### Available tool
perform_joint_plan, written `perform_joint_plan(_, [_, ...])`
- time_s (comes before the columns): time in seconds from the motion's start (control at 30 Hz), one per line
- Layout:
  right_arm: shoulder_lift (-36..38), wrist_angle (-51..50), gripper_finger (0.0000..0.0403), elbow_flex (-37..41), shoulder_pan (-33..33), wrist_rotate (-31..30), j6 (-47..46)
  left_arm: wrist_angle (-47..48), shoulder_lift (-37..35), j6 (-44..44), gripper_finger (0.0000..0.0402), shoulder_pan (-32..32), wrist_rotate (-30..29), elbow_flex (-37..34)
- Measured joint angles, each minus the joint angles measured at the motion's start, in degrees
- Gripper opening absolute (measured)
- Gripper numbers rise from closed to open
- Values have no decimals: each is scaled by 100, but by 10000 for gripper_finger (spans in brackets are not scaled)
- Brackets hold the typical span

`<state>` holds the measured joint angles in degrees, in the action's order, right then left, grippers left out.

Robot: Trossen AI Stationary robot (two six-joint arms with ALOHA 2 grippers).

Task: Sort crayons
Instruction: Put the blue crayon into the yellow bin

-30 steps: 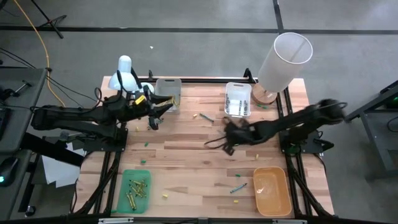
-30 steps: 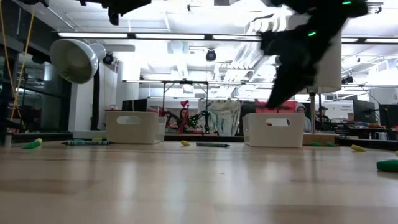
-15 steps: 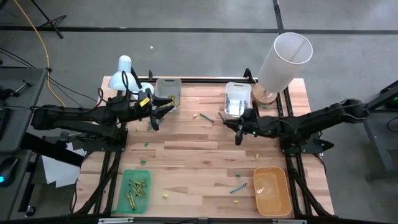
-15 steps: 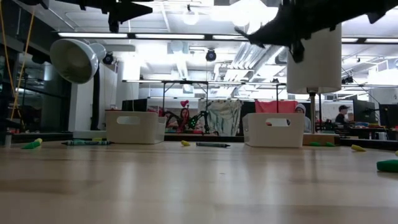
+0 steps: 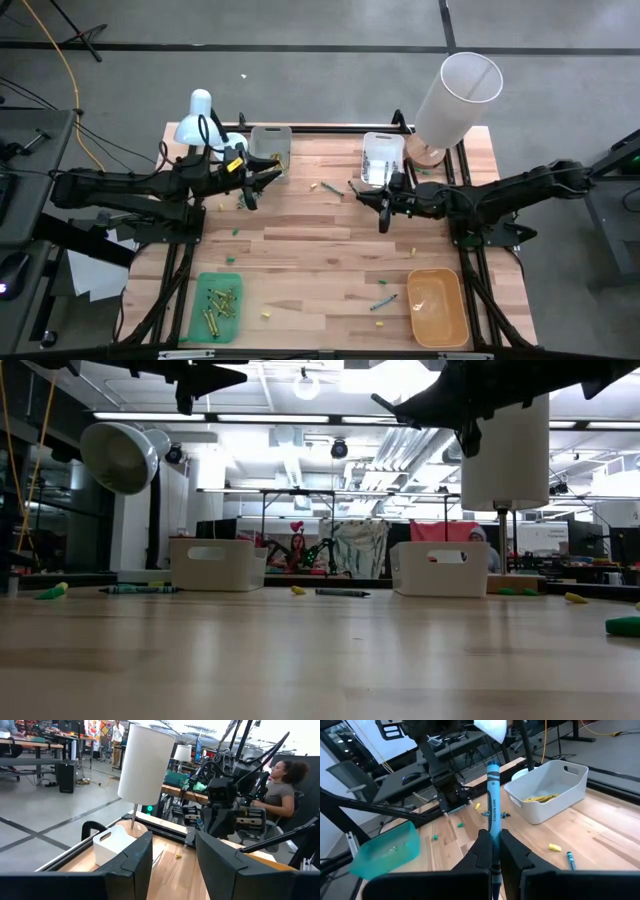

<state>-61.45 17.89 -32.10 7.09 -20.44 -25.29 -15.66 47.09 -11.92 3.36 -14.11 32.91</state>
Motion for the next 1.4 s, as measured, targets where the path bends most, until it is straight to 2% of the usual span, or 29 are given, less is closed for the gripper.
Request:
perform_joint_plan(0.1, [0,0,1,-2,0,23,-151,23,0,-2,140,0,0,1])
perform_joint_plan(0.27, [0,79,0,-5,0,497,-342,117,0,-2,140,0,0,0])
perform_joint_plan(0.4, [0,124,0,-9,67,1280,-1115,123,0,0,140,0,0,0])
perform_joint_plan(0.5, [0,129,0,-9,404,2026,-1841,127,0,0,140,0,0,1])
perform_joint_plan(0.57, [0,128,0,-9,775,2365,-2406,129,0,1,140,0,0,0])
perform_joint_plan(0.67, [0,14,0,-9,1531,2463,-3365,129,0,2,140,0,0,1])
perform_joint_plan(0.9, [0,-616,0,-10,3572,2140,-5872,129,0,6,140,0,0,2])
perform_joint_plan(1.03, [-75,-824,0,-12,4513,2026,-7271,131,0,7,140,0,0,2])
perform_joint_plan(1.1, [-150,-1222,0,-100,4858,2038,-7956,133,0,7,140,0,0,2])
perform_joint_plan(1.2, [-287,-2354,0,-470,5166,2062,-8577,135,0,9,140,0,0,2])
perform_joint_plan(1.4, [-695,-5521,0,-1901,5094,1464,-8983,139,0,305,140,0,0,2])
